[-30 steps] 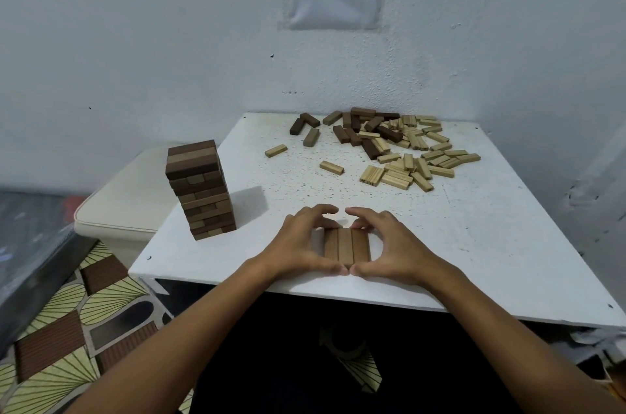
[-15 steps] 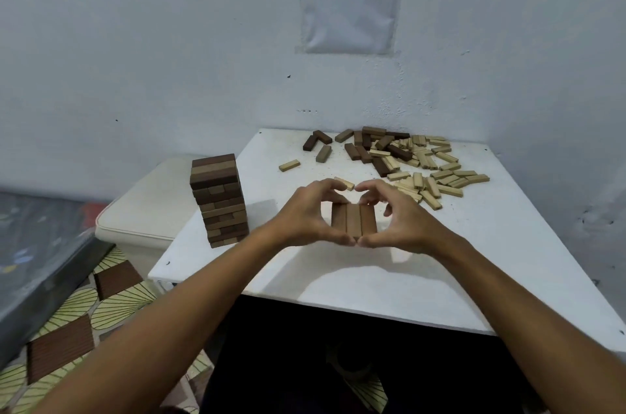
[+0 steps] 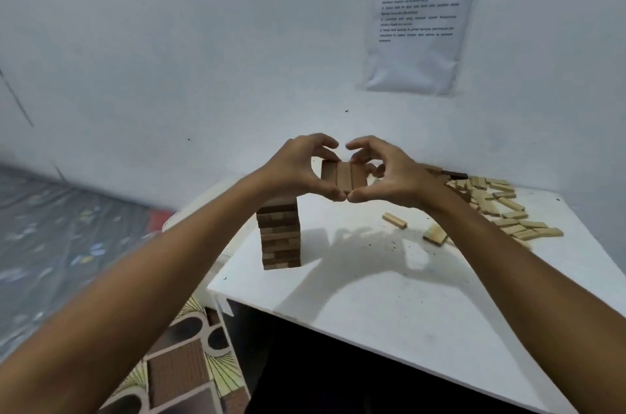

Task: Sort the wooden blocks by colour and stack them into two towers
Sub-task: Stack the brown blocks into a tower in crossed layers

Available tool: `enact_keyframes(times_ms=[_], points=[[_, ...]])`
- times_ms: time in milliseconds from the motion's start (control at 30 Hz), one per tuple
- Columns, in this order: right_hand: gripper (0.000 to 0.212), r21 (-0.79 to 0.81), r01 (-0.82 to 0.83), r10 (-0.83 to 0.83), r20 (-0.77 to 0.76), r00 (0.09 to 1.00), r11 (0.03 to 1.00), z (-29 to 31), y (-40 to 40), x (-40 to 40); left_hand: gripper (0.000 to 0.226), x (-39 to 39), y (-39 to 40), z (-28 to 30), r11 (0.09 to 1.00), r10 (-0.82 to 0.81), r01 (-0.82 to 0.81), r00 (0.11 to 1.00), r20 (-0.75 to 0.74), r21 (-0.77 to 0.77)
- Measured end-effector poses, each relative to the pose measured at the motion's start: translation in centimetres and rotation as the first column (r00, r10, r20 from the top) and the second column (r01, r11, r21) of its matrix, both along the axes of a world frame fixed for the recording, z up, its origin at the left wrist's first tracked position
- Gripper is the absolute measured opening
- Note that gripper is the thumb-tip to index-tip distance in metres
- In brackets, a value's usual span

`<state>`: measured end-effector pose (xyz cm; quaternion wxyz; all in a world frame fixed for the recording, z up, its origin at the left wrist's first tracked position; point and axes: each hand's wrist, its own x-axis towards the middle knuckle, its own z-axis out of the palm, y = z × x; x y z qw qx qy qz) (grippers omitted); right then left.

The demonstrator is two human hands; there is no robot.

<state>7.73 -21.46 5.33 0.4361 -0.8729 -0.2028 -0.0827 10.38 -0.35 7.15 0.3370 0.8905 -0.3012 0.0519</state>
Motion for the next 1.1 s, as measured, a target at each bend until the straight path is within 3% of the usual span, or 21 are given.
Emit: enact_keyframes(times_ms=[433, 667, 1100], points=[[0.069, -0.044, -0.198, 0.191, -0.114, 0.975, 0.979, -0.9, 8.5, 5.4, 0.098, 1.3, 8.5, -1.4, 0.981, 0.191, -0.194, 0.973, -0.129, -0.010], [0.072, -0.066, -0.214, 0.201, -0.161, 0.966, 0.975, -1.3, 9.6, 6.3, 0.085, 2.1, 9.5, -2.5, 0.974, 0.220, -0.224, 0.960, -0.176, -0.008], [0.073, -0.078, -0.217, 0.200, -0.181, 0.963, 0.973, -1.9, 9.9, 6.8, 0.086, 2.7, 9.8, -3.7, 0.976, 0.212, -0.219, 0.960, -0.181, -0.019]])
